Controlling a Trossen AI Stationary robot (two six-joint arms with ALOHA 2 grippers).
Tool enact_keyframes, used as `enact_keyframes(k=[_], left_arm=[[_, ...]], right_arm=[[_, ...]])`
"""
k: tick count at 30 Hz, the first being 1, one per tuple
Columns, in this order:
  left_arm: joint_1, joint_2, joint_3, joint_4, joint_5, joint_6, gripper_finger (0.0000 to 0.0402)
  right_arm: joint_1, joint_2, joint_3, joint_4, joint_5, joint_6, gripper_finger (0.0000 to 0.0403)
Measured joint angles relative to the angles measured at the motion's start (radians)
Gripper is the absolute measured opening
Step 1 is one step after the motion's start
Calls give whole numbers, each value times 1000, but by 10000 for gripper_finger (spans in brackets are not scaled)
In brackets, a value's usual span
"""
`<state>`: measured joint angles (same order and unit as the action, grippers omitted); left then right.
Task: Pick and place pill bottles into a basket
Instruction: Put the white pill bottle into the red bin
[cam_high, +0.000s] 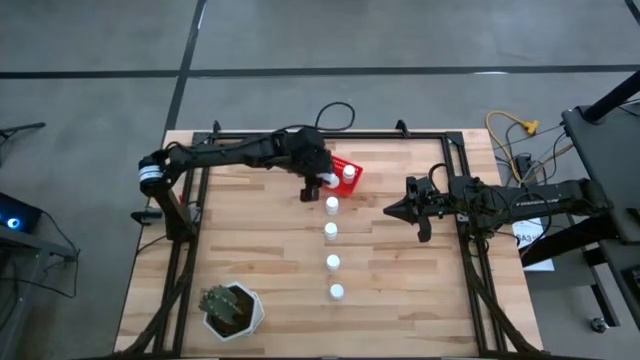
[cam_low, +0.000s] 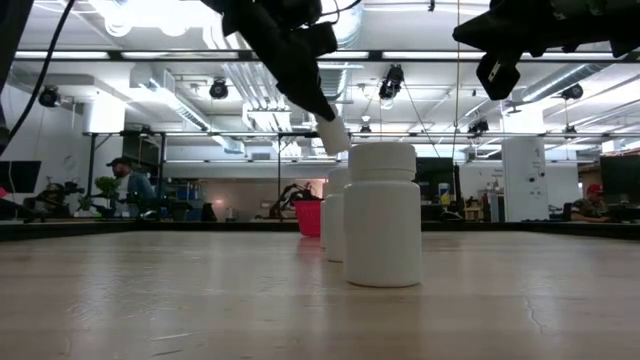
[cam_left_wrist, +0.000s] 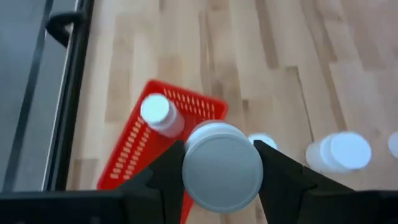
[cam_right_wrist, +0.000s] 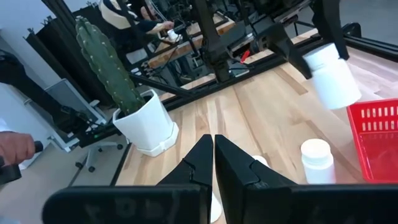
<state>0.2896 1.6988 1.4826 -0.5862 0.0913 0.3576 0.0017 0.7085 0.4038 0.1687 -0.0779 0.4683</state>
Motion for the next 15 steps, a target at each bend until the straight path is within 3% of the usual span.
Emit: enact_keyframes(k=[7, 15], left_arm=[[6, 93, 25, 13, 39, 17, 140], [20, 180, 146, -22, 46, 60, 140]], right_arm=[[0, 0, 0, -1, 22, -3, 9], [0, 0, 0, 0, 30, 47, 9]])
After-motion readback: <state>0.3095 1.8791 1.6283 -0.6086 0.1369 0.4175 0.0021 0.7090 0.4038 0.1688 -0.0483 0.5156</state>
